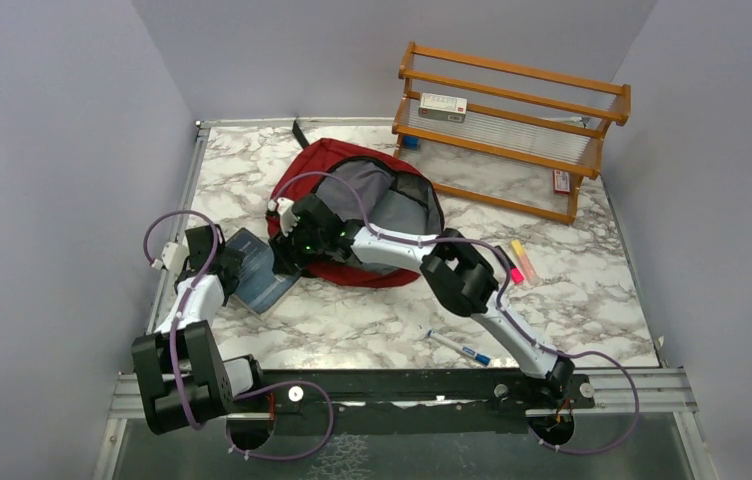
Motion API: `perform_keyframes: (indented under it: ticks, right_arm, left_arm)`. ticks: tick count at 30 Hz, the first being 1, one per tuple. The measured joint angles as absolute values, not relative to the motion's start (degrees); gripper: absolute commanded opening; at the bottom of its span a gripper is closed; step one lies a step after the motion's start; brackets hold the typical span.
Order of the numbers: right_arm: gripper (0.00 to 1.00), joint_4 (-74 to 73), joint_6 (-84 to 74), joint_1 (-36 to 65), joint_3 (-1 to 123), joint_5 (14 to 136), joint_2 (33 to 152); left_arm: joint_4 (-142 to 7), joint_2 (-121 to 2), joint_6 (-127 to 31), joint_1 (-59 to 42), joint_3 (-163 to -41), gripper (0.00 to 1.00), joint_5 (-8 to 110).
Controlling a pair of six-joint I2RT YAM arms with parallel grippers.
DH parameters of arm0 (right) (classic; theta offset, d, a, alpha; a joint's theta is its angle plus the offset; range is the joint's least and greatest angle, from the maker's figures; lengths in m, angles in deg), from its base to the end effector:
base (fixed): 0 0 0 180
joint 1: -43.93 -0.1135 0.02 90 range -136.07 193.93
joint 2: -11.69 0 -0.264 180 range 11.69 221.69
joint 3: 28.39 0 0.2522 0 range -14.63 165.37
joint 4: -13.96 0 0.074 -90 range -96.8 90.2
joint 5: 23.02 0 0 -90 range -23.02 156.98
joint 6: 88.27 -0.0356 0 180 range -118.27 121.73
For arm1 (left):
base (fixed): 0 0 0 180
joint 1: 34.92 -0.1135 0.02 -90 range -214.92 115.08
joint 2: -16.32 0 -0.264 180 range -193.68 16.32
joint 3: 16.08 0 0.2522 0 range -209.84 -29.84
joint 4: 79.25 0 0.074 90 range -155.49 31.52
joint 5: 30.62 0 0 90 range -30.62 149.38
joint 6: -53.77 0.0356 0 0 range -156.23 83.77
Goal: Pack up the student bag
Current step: Pick up the book from the center of the board.
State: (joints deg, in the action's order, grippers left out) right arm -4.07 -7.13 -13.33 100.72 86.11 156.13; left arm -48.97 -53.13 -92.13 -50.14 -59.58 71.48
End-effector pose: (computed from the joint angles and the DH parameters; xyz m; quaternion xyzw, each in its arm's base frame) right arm 0.2973 0.4840 0.1412 -0.4277 0.7595 0.3778 0.3123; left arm 0.2051 0.0635 0.1599 -0.5783 0.7563 -0.0058 0.3059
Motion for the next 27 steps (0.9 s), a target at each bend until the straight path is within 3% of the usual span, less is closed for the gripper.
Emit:
perform_keyframes:
  ticks: [10,16,27]
  right_arm:
    - [0.60,-1.1,-13.4,-12.3,90.0,90.2,150.1]
    - [0.63,-1.1,-17.1,-12.0,90.1,88.3,150.0]
    - [0.63,-1.2,-21.2,-10.8,90.2,87.4,150.0]
  left_arm:
    - [-61.5,-57.3,-91.8,-50.7,-57.9,0.64,68.7]
    - [-64.2,-57.9,-91.1,-51.0,-57.2,0.63,68.3]
    - [-55.0,-57.0,-85.8,-50.8,-61.1,0.81,64.0]
